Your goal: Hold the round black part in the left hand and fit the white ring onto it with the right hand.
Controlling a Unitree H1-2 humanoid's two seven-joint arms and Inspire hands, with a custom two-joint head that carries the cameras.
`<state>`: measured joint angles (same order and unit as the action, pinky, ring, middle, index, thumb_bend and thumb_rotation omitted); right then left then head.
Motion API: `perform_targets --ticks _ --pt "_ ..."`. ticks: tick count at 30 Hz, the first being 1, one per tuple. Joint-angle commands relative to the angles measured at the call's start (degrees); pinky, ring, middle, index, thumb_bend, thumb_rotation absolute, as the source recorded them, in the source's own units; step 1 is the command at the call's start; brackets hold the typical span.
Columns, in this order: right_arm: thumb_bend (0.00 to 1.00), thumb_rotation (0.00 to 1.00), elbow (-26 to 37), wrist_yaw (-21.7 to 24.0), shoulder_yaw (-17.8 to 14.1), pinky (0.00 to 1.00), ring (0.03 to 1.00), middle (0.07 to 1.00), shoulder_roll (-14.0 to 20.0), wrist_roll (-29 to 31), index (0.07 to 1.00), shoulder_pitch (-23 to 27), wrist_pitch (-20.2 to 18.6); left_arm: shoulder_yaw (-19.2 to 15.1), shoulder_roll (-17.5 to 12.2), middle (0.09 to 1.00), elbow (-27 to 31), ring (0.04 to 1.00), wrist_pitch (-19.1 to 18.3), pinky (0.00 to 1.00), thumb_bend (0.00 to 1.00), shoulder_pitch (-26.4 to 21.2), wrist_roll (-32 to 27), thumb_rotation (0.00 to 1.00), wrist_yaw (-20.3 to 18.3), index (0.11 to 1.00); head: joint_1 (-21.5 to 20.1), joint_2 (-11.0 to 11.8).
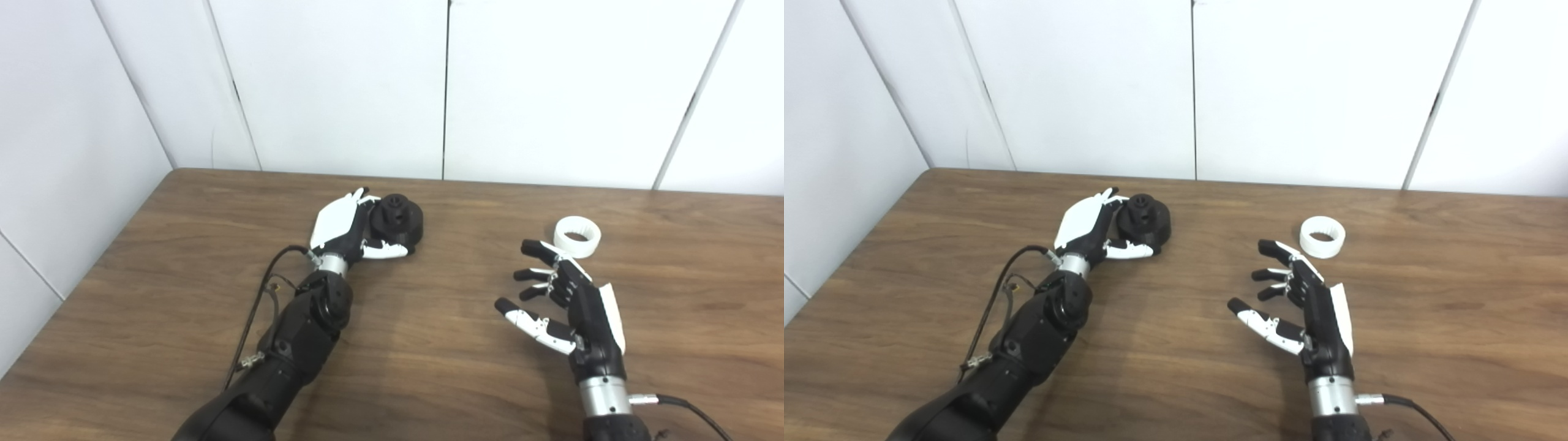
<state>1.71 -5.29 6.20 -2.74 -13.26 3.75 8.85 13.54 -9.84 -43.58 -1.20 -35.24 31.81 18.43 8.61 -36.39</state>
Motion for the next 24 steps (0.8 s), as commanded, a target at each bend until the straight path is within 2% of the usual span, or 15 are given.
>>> perform_targets --ticks 1,8,12,17,24 --pt "0.67 0.08 -0.9 -0.3 -0.4 0.48 0.637 0.79 0.3 0.0 0.755 -1.9 0.3 0.1 0.0 0.964 -0.8 0.976 2.2 0.91 0.88 -2.5 -0.2 0.31 1.4 0.71 0.2 -0.3" --pt "0.67 0.07 -0.3 -0.2 -0.4 0.48 0.634 0.787 0.2 0.2 0.755 -1.9 -0.3 0.2 0.1 0.949 -2.2 0.963 4.1 0.92 0.87 -2.6 -1.2 0.28 3.1 0.677 0.0 -0.4" --pt "0.67 0.08 -0.1 -0.1 -0.4 0.48 0.635 0.787 0.3 0.2 0.757 -1.9 -0.7 0.2 0.4 0.946 -2.7 0.962 3.2 0.93 0.85 -2.8 -1.4 0.25 3.6 0.654 -0.1 -0.6" --pt "0.67 0.08 0.2 0.0 -0.4 0.48 0.633 0.787 0.3 0.3 0.756 -1.9 -1.1 0.0 0.7 0.95 -2.7 0.975 2.6 0.96 0.85 -2.8 -2.5 0.27 2.5 0.644 -0.1 -0.6" --pt "0.67 0.08 0.0 -0.1 -0.5 0.47 0.628 0.781 0.4 0.3 0.752 -1.5 -0.9 0.4 0.7 0.95 -0.9 0.977 2.2 0.93 0.86 -1.3 -2.7 0.24 2.8 0.617 0.1 -0.6"
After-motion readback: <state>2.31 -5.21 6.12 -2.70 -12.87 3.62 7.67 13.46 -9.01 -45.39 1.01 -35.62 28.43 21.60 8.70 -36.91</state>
